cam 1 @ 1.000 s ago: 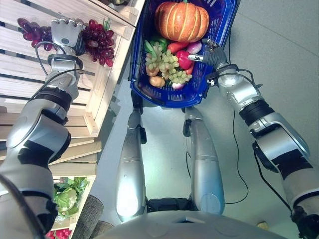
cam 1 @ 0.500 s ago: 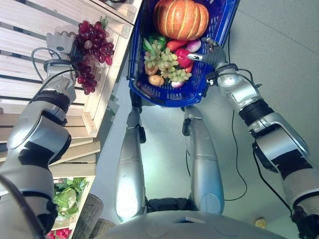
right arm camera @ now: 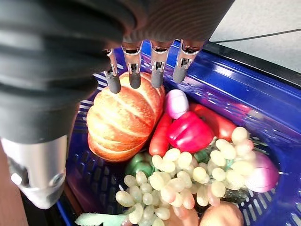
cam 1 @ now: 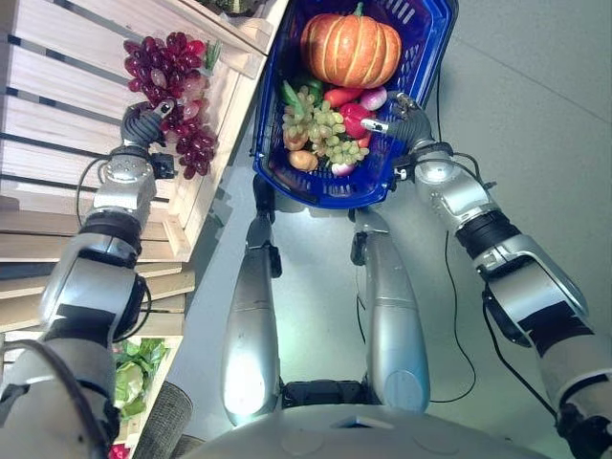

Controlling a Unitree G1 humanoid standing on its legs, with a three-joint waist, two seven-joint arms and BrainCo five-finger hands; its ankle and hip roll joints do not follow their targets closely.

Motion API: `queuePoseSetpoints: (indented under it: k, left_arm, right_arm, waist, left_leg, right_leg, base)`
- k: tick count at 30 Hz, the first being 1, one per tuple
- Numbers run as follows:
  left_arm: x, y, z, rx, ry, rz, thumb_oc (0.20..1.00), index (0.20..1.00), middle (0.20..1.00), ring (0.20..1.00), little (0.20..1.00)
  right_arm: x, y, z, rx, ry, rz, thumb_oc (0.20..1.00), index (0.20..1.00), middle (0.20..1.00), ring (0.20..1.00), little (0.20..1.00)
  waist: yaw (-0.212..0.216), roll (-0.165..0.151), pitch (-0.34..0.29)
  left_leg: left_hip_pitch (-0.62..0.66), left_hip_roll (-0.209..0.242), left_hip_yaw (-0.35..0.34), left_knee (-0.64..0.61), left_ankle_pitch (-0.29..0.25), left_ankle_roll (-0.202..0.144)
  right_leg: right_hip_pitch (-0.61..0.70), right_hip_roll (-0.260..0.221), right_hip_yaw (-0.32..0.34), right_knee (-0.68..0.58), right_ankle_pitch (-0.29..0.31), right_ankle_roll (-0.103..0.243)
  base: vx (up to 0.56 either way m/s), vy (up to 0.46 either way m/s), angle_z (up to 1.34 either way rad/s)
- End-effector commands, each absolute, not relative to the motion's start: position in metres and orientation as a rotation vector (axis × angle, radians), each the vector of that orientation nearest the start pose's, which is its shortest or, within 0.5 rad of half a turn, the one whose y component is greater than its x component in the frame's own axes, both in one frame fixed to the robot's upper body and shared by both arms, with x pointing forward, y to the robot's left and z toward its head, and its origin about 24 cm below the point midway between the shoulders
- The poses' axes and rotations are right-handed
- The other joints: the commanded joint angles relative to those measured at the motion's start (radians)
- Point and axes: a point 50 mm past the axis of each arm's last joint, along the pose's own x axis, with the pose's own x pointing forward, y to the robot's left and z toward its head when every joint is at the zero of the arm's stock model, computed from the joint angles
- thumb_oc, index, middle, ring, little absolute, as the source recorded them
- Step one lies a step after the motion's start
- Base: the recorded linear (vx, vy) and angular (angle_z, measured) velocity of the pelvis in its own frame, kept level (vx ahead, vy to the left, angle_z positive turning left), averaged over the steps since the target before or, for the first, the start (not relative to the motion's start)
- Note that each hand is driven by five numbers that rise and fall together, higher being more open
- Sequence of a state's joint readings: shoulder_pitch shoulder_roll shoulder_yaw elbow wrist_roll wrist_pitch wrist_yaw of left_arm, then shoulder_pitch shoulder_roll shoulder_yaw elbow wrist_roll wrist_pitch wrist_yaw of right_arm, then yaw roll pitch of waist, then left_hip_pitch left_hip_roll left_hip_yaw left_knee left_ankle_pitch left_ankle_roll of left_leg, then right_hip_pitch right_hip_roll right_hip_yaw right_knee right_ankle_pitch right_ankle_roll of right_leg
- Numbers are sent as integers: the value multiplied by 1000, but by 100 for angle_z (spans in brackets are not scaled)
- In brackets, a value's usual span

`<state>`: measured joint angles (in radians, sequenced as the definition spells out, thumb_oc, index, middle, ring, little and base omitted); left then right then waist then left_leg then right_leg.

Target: Pick up fruits and vegetables into the basket

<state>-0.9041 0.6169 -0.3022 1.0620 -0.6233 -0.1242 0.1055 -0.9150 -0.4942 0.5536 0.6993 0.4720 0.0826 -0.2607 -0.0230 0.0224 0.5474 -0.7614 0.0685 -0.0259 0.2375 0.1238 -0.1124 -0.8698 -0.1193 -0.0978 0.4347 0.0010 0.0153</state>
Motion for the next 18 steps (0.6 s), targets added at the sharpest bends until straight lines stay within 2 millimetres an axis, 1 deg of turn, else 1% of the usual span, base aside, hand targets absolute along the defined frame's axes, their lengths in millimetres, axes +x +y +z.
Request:
queuePoseSetpoints:
  k: [1,2,4,8,11,14,18]
  left_arm:
    - [381,276,143,-194,-147,244,200,200,200,200,200]
    - [381,275,144,-212,-162,238,200,200,200,200,200]
    - [381,268,151,-307,-243,206,200,200,200,200,200]
    - [375,261,161,-414,-394,142,200,200,200,200,200]
    - [369,257,167,-413,-482,110,200,200,200,200,200]
    - [360,252,172,-387,-570,68,200,200,200,200,200]
    - [349,248,175,-400,-662,19,200,200,200,200,200]
  right_arm:
    - [390,-158,153,-287,-87,8,1000,1000,1000,1000,1000]
    - [390,-158,153,-286,-88,9,1000,1000,1000,1000,1000]
    - [390,-157,154,-277,-96,22,1000,1000,1000,1000,1000]
    - [387,-154,154,-249,-132,69,1000,1000,1000,1000,1000]
    - [383,-150,158,-231,-181,119,1000,1000,1000,1000,1000]
    - [374,-147,164,-169,-251,176,1000,1000,1000,1000,1000]
    - [362,-148,161,-93,-305,222,1000,1000,1000,1000,1000]
  waist:
    - [11,4,-27]
    - [11,4,-27]
    - [14,5,-27]
    - [19,8,-27]
    - [22,8,-27]
    - [26,8,-27]
    - [27,10,-27]
  left_leg:
    - [-17,-92,43,41,-56,41]
    - [-16,-93,43,41,-56,42]
    - [-14,-95,40,40,-59,44]
    - [-9,-99,35,37,-64,48]
    - [0,-102,32,32,-66,50]
    - [13,-105,29,28,-70,51]
    - [27,-105,31,23,-74,54]
  right_leg:
    - [64,75,-56,-42,-44,26]
    - [65,75,-56,-42,-44,26]
    - [66,76,-56,-40,-48,23]
    - [69,75,-58,-38,-54,21]
    - [79,76,-60,-41,-56,21]
    - [96,73,-64,-43,-62,22]
    - [111,71,-67,-45,-70,22]
  base:
    - [0,0,0]
    - [0,0,0]
    - [0,0,0]
    - [0,0,0]
    - [0,0,0]
    - [0,0,0]
    - [0,0,0]
